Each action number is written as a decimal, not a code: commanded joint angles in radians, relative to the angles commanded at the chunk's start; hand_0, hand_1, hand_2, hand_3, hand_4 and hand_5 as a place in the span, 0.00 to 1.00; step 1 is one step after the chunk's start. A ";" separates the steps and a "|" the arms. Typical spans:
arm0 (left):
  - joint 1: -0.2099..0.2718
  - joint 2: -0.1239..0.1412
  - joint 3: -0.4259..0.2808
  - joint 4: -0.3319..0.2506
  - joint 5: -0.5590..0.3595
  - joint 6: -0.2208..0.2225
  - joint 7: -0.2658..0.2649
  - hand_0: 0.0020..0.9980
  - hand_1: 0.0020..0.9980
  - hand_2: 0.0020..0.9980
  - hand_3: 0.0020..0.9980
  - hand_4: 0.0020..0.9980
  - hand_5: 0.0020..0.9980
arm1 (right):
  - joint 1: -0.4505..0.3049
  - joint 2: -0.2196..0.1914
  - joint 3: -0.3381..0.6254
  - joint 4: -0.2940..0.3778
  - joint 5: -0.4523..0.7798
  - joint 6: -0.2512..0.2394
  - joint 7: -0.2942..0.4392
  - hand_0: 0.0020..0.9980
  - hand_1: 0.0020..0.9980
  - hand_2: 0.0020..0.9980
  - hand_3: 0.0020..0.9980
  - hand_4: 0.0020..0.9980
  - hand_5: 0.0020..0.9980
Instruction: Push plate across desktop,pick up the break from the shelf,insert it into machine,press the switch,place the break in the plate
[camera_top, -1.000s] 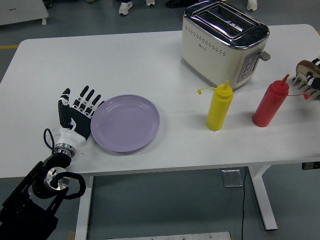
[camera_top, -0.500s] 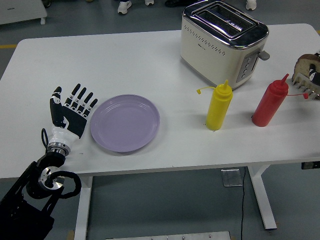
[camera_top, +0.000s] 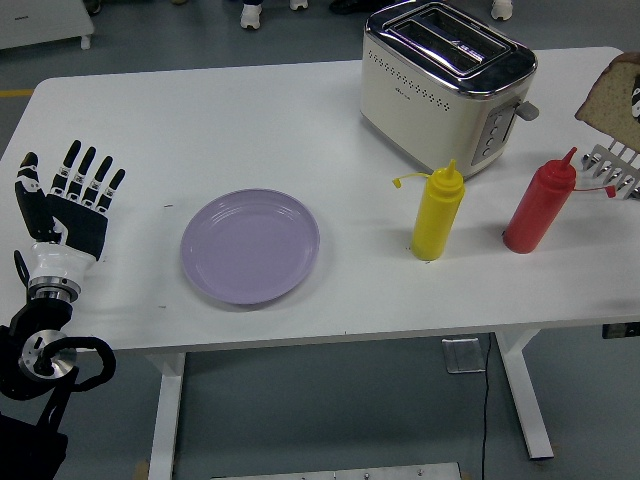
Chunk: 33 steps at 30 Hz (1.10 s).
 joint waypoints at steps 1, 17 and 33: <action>0.012 0.004 -0.012 -0.010 0.000 0.000 0.001 0.82 0.87 0.92 0.85 0.66 1.00 | 0.004 -0.002 0.000 0.012 0.016 -0.013 0.003 0.30 0.37 0.44 0.47 0.33 0.00; 0.131 0.059 -0.136 -0.089 -0.008 -0.005 0.010 0.82 0.86 0.92 0.85 0.65 1.00 | 0.179 -0.016 -0.063 0.063 0.219 -0.134 -0.002 0.29 0.35 0.41 0.46 0.30 0.00; 0.140 0.058 -0.148 -0.090 -0.008 -0.006 0.011 0.82 0.86 0.92 0.84 0.65 1.00 | 0.485 0.082 -0.248 -0.107 0.359 -0.129 -0.066 0.30 0.34 0.40 0.45 0.25 0.00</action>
